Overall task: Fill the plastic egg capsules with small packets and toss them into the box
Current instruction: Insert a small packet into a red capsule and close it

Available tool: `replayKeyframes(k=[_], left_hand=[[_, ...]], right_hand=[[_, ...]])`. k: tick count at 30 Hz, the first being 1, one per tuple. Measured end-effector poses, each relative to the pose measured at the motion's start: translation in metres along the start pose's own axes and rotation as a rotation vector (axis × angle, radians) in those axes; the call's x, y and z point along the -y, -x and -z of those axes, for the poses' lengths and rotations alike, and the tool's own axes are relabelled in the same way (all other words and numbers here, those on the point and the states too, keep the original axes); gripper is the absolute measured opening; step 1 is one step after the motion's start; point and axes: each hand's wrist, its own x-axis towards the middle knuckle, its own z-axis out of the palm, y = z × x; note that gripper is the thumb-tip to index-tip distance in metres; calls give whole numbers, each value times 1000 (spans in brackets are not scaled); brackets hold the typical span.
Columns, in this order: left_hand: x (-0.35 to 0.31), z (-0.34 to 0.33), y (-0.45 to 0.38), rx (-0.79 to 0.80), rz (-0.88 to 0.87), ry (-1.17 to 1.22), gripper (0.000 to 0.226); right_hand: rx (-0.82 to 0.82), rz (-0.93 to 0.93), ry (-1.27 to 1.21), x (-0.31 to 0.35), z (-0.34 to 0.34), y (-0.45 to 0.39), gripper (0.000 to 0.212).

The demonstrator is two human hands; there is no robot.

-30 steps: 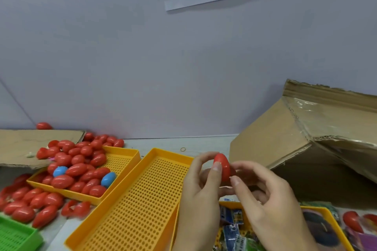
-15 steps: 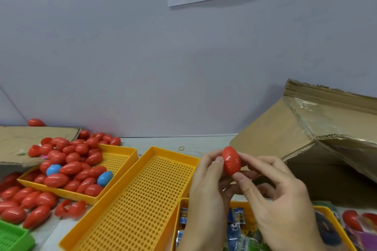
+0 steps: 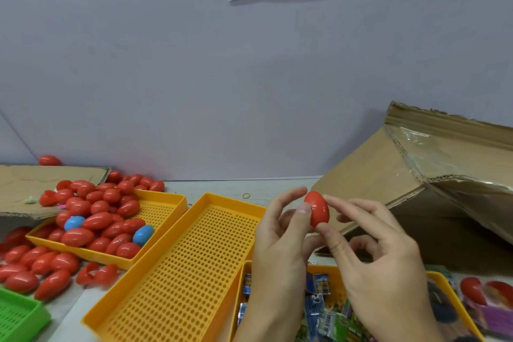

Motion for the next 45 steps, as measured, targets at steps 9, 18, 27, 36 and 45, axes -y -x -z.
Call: replayKeyframes(k=[9, 18, 27, 36, 45], left_hand=[[-2, 1, 0, 15, -2, -72, 21], [0, 1, 1, 28, 74, -99, 20], [-2, -12, 5, 43, 338, 157, 49], [-4, -9, 5, 21, 477, 339, 53], [-12, -2, 2, -28, 491, 531, 34]], right_hand=[[10, 4, 48, -3, 0, 0, 34], [15, 38, 111, -7, -1, 0, 40], [19, 27, -11, -3, -4, 0, 33], [41, 39, 62, 0, -2, 1, 44], [113, -10, -11, 2, 2, 4, 33]])
